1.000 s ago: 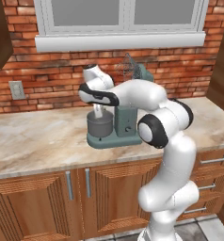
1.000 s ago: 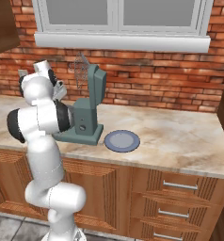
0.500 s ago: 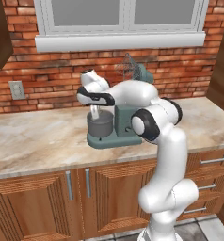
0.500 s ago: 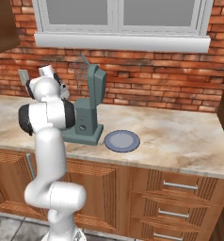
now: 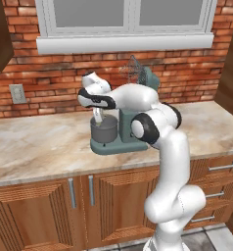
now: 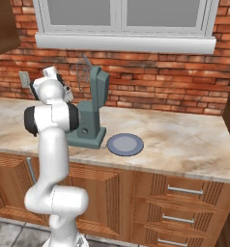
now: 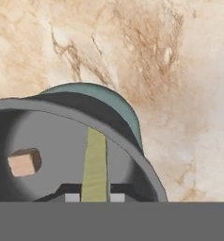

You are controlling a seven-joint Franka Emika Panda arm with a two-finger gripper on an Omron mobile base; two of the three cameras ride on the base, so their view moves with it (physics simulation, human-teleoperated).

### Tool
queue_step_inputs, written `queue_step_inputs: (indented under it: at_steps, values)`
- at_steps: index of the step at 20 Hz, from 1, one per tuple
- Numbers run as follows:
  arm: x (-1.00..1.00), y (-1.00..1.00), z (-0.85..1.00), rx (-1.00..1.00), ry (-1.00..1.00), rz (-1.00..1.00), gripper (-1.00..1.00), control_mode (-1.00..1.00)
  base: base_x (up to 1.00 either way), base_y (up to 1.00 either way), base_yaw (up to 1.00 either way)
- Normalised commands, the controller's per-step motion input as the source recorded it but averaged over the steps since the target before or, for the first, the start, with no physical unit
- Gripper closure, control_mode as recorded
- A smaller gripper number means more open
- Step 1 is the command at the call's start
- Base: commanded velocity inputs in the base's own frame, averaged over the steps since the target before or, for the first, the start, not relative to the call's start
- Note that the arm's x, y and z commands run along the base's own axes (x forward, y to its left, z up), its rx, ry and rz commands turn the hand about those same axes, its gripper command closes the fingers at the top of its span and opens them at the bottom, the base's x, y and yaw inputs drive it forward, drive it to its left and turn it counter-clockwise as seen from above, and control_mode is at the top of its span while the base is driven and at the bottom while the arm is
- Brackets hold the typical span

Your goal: Add butter and sugar cubes to the stand mixer bowl and then turn on the stand mixer to begin making frosting.

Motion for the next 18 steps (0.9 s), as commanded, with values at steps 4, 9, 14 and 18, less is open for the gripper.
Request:
queue_step_inputs:
  at_steps: [4,9,14,18]
  values:
    - [0.16,0.0,-0.34,0.0,0.03,0.0,1.0,-1.0,0.0,0.0,0.0]
    - [-0.15,-0.1,-0.09,0.0,0.0,0.0,-1.0,-1.0,0.0,0.0,0.0]
    - [-0.57,-0.3,0.07,0.02,-0.1,0.0,-1.0,-1.0,0.0,0.0,0.0]
    - [-0.5,-0.22,0.33,0.1,-0.23,0.0,-1.0,-1.0,0.0,0.0,0.0]
